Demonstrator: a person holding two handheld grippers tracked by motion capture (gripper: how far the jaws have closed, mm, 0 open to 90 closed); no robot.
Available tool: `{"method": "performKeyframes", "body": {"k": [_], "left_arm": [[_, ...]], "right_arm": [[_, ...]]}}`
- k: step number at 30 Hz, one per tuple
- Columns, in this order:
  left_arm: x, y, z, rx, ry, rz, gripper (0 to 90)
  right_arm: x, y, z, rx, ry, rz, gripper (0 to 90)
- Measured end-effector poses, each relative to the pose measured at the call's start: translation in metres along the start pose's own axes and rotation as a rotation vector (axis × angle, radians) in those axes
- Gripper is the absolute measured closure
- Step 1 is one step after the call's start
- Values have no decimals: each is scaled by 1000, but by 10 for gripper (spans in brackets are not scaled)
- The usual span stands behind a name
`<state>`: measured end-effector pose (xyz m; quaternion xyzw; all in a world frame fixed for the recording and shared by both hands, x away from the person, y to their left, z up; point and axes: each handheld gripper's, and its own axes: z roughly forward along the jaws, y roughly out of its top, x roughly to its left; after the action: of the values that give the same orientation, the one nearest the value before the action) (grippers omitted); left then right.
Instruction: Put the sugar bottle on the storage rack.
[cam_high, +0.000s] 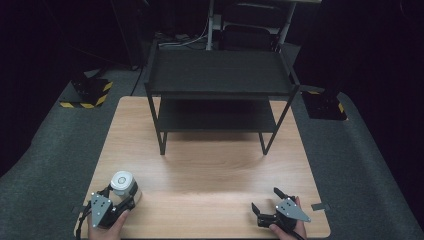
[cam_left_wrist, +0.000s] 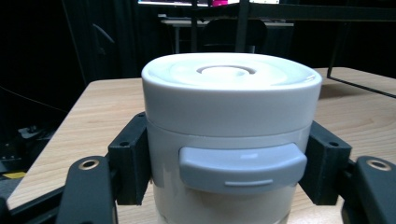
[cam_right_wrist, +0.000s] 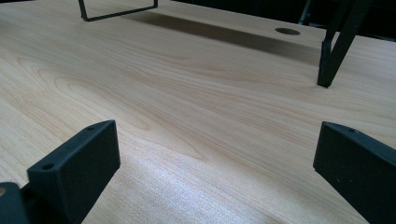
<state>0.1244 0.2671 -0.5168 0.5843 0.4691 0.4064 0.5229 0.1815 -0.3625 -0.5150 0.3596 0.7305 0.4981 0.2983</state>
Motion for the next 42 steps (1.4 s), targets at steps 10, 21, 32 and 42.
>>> {"method": "performKeyframes", "body": {"k": [10, 21, 32, 42], "left_arm": [[-9, 20, 15, 17, -44, 0, 316], [-37, 54, 53, 30, -118, 6, 316], [-63, 92, 88, 27, -172, 11, 316], [-76, 127, 108, 16, -189, 22, 316]], "right_arm": [[0, 0, 0, -1, -3, -1, 5], [0, 0, 0, -3, 1, 2, 5], [-1, -1, 0, -6, 3, 7, 5], [-1, -2, -1, -9, 3, 9, 5]]}}
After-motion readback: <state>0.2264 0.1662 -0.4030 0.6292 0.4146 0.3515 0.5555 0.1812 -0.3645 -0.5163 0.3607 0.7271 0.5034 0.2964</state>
